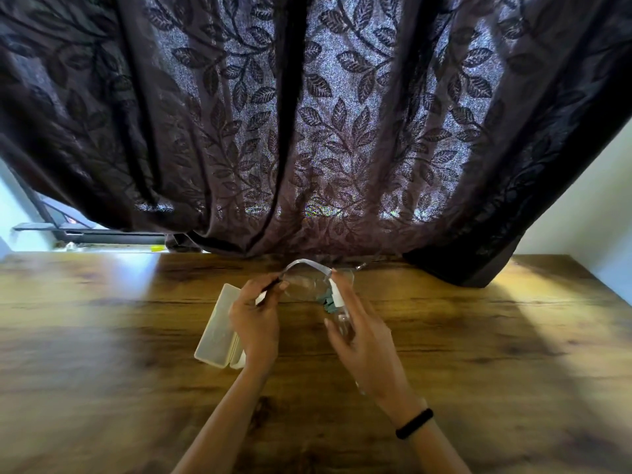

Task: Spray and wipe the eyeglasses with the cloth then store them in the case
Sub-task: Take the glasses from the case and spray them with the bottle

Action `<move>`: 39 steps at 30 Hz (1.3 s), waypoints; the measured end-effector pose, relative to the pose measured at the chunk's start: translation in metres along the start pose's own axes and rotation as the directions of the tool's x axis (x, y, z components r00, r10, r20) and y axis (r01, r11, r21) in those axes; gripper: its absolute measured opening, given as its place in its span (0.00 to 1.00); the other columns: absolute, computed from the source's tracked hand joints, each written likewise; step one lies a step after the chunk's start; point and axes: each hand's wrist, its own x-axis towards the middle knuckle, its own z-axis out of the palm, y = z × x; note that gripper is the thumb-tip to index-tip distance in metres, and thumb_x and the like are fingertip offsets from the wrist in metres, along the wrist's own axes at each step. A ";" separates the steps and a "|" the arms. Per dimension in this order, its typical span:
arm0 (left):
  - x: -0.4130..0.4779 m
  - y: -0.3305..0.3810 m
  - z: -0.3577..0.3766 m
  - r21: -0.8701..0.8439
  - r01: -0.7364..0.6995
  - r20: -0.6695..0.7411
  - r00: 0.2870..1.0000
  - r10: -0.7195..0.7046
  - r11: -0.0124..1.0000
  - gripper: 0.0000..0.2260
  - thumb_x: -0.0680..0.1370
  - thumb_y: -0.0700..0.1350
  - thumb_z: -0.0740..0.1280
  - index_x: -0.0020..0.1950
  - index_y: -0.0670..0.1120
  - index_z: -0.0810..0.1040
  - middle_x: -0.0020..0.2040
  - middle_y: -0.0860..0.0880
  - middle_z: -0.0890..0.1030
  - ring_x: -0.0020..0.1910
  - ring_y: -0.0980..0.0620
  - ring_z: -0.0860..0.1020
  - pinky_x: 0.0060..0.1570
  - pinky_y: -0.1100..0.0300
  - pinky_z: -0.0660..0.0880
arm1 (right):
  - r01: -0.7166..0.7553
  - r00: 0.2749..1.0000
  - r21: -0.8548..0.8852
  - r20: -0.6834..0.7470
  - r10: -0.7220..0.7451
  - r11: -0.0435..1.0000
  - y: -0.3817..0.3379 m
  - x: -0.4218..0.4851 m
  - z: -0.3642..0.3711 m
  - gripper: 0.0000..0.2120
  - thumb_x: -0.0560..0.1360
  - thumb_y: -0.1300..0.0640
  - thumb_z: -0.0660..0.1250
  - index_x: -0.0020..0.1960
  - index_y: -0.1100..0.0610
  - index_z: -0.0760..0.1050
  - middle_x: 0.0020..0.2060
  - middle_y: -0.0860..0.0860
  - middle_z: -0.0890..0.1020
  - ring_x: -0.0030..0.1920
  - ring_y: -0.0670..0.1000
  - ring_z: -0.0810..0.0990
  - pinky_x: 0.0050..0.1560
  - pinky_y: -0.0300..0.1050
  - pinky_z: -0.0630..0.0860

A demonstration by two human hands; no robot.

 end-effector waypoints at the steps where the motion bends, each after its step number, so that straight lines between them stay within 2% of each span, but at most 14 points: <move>1: -0.001 0.001 0.000 -0.006 0.001 0.003 1.000 -0.001 1.000 0.08 0.68 0.33 0.71 0.45 0.43 0.81 0.42 0.45 0.82 0.41 0.60 0.78 0.43 0.74 0.72 | -0.010 1.000 -0.003 0.009 0.010 1.000 0.000 0.001 0.001 0.32 0.76 0.56 0.63 0.71 0.38 0.49 0.52 0.50 0.76 0.36 0.47 0.76 0.36 0.42 0.78; 9: -0.001 0.007 -0.002 -0.009 -0.014 0.012 1.000 0.014 1.000 0.13 0.67 0.31 0.71 0.45 0.47 0.80 0.42 0.48 0.82 0.41 0.63 0.78 0.44 0.75 0.72 | -0.031 1.000 0.009 -0.002 0.031 0.999 0.003 0.006 0.002 0.26 0.76 0.57 0.63 0.70 0.43 0.58 0.48 0.48 0.78 0.32 0.47 0.76 0.34 0.47 0.78; 14: -0.002 0.009 -0.001 -0.011 -0.015 0.020 1.000 0.015 1.000 0.13 0.67 0.31 0.71 0.45 0.47 0.80 0.42 0.49 0.81 0.41 0.67 0.77 0.43 0.76 0.71 | 0.019 0.994 0.057 -0.110 -0.012 0.998 0.001 0.005 0.000 0.30 0.75 0.59 0.65 0.69 0.39 0.57 0.50 0.48 0.78 0.33 0.40 0.74 0.34 0.32 0.72; 16: -0.002 0.009 -0.001 -0.015 -0.016 0.021 1.000 0.016 1.000 0.12 0.67 0.31 0.71 0.45 0.47 0.80 0.41 0.49 0.81 0.41 0.69 0.76 0.43 0.76 0.71 | 0.010 0.986 0.113 -0.164 0.009 0.994 0.004 0.004 -0.004 0.30 0.75 0.60 0.65 0.71 0.44 0.58 0.48 0.53 0.79 0.33 0.37 0.72 0.33 0.28 0.69; 18: -0.002 0.007 -0.002 -0.010 -0.016 0.018 1.000 0.017 1.000 0.12 0.67 0.32 0.71 0.45 0.47 0.80 0.41 0.49 0.81 0.41 0.70 0.76 0.43 0.77 0.70 | -0.009 0.979 0.144 -0.200 0.038 0.989 0.009 0.001 -0.007 0.30 0.75 0.61 0.65 0.72 0.47 0.57 0.41 0.47 0.75 0.29 0.40 0.71 0.29 0.27 0.66; 21: 0.000 0.004 -0.002 -0.009 0.001 0.012 1.000 -0.001 1.000 0.10 0.67 0.33 0.71 0.45 0.45 0.81 0.42 0.48 0.82 0.41 0.66 0.77 0.42 0.77 0.70 | -0.069 0.969 0.134 -0.226 0.098 0.989 0.019 -0.003 -0.014 0.32 0.75 0.63 0.65 0.71 0.44 0.54 0.39 0.36 0.68 0.26 0.43 0.69 0.25 0.29 0.65; 25: 0.000 0.000 -0.001 -0.021 0.029 0.015 0.999 -0.029 0.999 0.09 0.68 0.33 0.71 0.44 0.45 0.81 0.42 0.47 0.83 0.42 0.60 0.78 0.43 0.76 0.71 | -0.131 0.970 0.057 -0.201 0.140 0.990 0.029 -0.001 -0.021 0.30 0.74 0.62 0.65 0.71 0.49 0.57 0.54 0.47 0.75 0.28 0.43 0.72 0.24 0.28 0.67; 27: -0.001 0.001 -0.001 -0.012 0.029 0.018 0.999 -0.029 1.000 0.10 0.68 0.34 0.71 0.44 0.45 0.81 0.42 0.48 0.82 0.42 0.60 0.78 0.43 0.76 0.71 | -0.143 0.969 0.025 -0.201 0.145 0.989 0.032 0.001 -0.023 0.29 0.74 0.62 0.65 0.71 0.51 0.58 0.47 0.49 0.74 0.29 0.42 0.73 0.24 0.26 0.66; 30: -0.001 0.001 -0.001 -0.018 0.023 0.019 1.000 -0.023 1.000 0.10 0.68 0.33 0.71 0.45 0.46 0.81 0.42 0.49 0.82 0.42 0.61 0.78 0.43 0.76 0.71 | -0.152 0.960 0.062 -0.226 0.163 0.986 0.035 0.002 -0.022 0.27 0.74 0.62 0.65 0.70 0.52 0.60 0.40 0.45 0.72 0.28 0.43 0.72 0.24 0.26 0.65; 33: 0.000 0.001 -0.002 -0.019 0.022 0.014 1.000 -0.022 1.000 0.11 0.68 0.33 0.71 0.45 0.47 0.81 0.42 0.50 0.82 0.42 0.63 0.78 0.43 0.76 0.71 | -0.141 0.943 0.141 -0.283 0.176 0.980 0.038 -0.004 -0.021 0.29 0.75 0.61 0.65 0.71 0.47 0.56 0.36 0.47 0.73 0.26 0.47 0.70 0.24 0.31 0.66; 35: 0.000 0.001 -0.002 -0.014 0.028 0.005 1.000 -0.028 1.000 0.10 0.68 0.33 0.72 0.45 0.46 0.81 0.42 0.50 0.82 0.42 0.64 0.78 0.43 0.76 0.71 | -0.138 0.929 0.181 -0.317 0.190 0.974 0.044 -0.008 -0.023 0.34 0.75 0.60 0.64 0.72 0.44 0.49 0.46 0.56 0.78 0.31 0.49 0.75 0.28 0.32 0.71; 37: 0.001 0.001 -0.004 0.003 0.017 -0.002 1.000 -0.017 1.000 0.09 0.68 0.33 0.72 0.45 0.44 0.81 0.41 0.50 0.82 0.42 0.66 0.78 0.43 0.77 0.70 | -0.164 0.916 0.197 -0.333 0.223 0.967 0.050 -0.013 -0.027 0.36 0.75 0.59 0.63 0.72 0.41 0.43 0.65 0.62 0.69 0.49 0.61 0.78 0.44 0.33 0.76; 38: 0.001 0.000 -0.004 0.015 0.008 -0.004 1.000 -0.008 1.000 0.09 0.68 0.33 0.72 0.45 0.43 0.81 0.41 0.50 0.82 0.42 0.67 0.77 0.42 0.78 0.69 | -0.183 0.911 0.199 -0.334 0.242 0.963 0.054 -0.015 -0.030 0.36 0.75 0.58 0.62 0.71 0.41 0.43 0.68 0.63 0.65 0.55 0.62 0.76 0.50 0.35 0.75; 39: 0.001 0.000 -0.005 0.023 0.002 -0.005 1.000 -0.002 1.000 0.09 0.67 0.33 0.72 0.44 0.43 0.81 0.41 0.49 0.82 0.42 0.67 0.77 0.42 0.78 0.69 | -0.200 0.906 0.199 -0.336 0.258 0.959 0.058 -0.018 -0.032 0.34 0.75 0.57 0.62 0.72 0.42 0.45 0.68 0.63 0.63 0.57 0.57 0.75 0.53 0.33 0.73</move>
